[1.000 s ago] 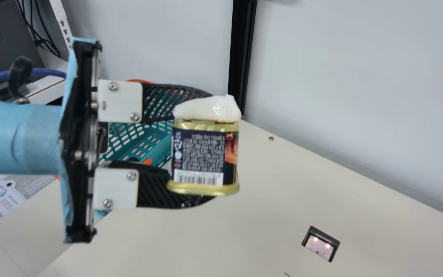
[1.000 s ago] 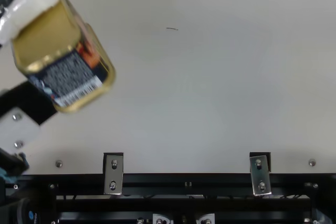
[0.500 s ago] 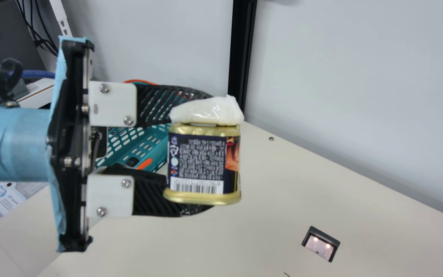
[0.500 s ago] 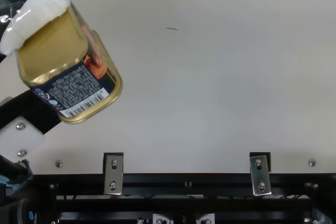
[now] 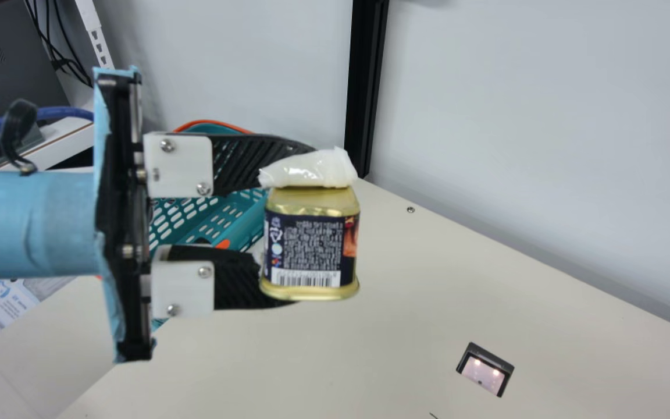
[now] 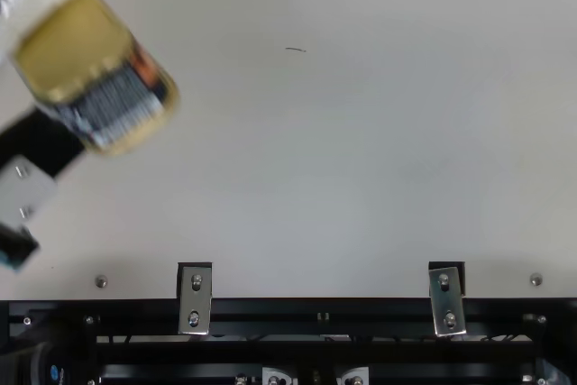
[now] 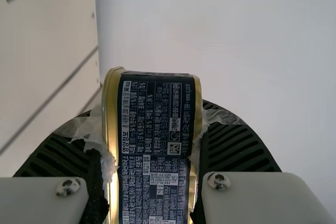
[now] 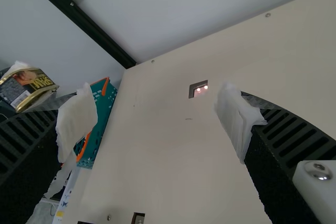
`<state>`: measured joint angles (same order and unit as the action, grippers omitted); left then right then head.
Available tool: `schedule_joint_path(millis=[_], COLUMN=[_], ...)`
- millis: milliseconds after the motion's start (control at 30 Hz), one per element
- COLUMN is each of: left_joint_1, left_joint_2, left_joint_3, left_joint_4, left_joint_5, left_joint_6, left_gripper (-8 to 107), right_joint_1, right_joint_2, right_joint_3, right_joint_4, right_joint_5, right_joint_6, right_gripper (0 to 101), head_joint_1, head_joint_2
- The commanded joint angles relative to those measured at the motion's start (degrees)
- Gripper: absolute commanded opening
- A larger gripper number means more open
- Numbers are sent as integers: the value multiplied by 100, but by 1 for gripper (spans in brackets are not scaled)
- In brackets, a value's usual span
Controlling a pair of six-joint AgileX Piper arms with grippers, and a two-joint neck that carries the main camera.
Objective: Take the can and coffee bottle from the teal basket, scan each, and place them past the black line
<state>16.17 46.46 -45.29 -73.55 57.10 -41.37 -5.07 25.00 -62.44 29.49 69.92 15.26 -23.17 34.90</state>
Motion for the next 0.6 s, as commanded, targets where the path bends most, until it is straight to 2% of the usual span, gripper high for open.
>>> schedule_joint_path(millis=[0,167,300,433,567], left_joint_1=[-210,-901,-1708,-2560,-3262], left_joint_2=[8,270,565,840,1001], left_joint_3=[55,92,104,25,-134], left_joint_4=[261,395,161,-245,-457], left_joint_5=[-1087,-2697,-4036,-5260,-6124], left_joint_6=[458,1345,2209,3206,3963], left_gripper=[10,10,10,10,10], right_joint_1=[0,0,0,0,0], right_joint_2=[0,0,0,0,0], right_joint_3=[0,0,0,0,0], right_joint_4=[0,0,0,0,0], right_joint_5=[0,0,0,0,0], right_joint_6=[0,0,0,0,0], right_gripper=[101,101,101,101,101], head_joint_1=[-183,-183,-136,108,384], head_joint_2=[63,63,62,-145,-756])
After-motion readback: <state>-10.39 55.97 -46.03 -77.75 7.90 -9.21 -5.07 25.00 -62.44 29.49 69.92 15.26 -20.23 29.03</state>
